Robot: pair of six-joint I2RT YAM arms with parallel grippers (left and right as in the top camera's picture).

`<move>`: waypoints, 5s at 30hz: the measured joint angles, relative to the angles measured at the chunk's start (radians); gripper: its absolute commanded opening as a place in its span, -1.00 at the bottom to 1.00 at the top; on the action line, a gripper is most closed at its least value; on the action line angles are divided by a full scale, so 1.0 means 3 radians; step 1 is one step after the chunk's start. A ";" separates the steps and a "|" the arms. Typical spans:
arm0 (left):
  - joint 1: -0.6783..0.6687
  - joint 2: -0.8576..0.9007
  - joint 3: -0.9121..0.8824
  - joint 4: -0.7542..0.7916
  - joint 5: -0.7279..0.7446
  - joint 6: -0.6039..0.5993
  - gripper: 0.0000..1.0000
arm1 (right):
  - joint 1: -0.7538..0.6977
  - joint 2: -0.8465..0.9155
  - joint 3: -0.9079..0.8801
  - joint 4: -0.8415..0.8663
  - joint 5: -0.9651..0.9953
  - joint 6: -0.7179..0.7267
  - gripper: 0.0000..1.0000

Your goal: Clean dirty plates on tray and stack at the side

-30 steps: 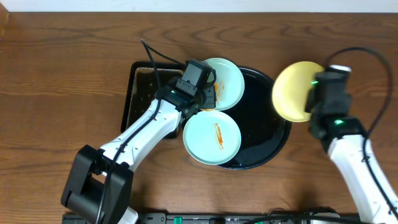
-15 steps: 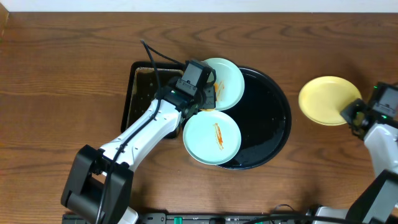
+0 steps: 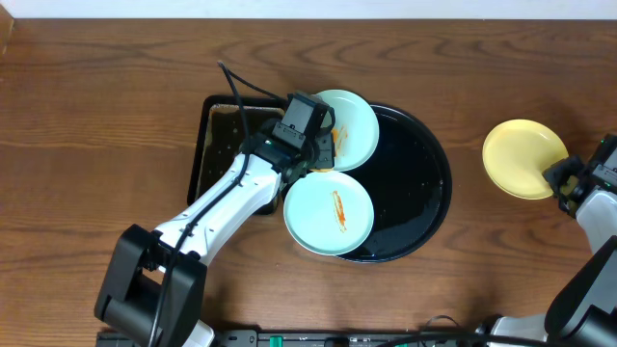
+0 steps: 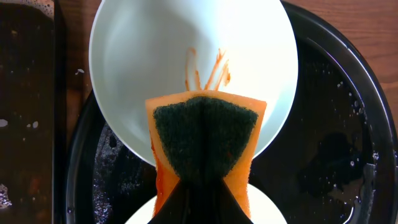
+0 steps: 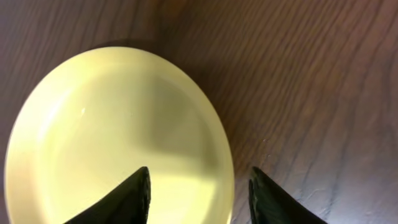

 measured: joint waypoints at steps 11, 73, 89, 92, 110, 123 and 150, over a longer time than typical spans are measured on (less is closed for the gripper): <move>0.0000 0.0000 0.0000 -0.0008 0.0000 0.0000 -0.85 | 0.0701 -0.0352 0.0025 -0.0516 -0.1074 -0.0532 0.14; -0.0753 0.0277 0.0000 -0.0871 0.0590 -0.0374 -0.85 | 0.3037 0.0243 0.0032 -0.1245 -0.1509 0.0079 -0.99; -0.0867 0.0284 0.0000 -0.0868 0.0736 -0.0593 -0.84 | 0.3035 0.0243 0.0032 -0.1236 -0.1480 0.0108 -0.97; -0.0909 0.0336 0.0000 -0.0865 0.0762 -0.0594 -0.85 | 0.3037 0.0243 0.0032 -0.1236 -0.1480 0.0108 -0.98; -0.0624 0.0626 0.0042 -0.0326 0.0351 -0.0593 -0.85 | 0.3035 0.0243 0.0038 -0.1258 -0.1413 0.0135 -0.98; -0.0422 0.0657 0.0042 -0.0070 0.0173 -0.0591 -0.84 | 0.3035 0.0243 0.0053 -0.1316 -0.1406 0.0136 -0.98; -0.0165 -0.0273 0.0055 -0.0715 -0.0184 -0.0426 -0.85 | 0.3035 0.0243 0.0070 -0.1408 -0.1255 0.0092 -0.98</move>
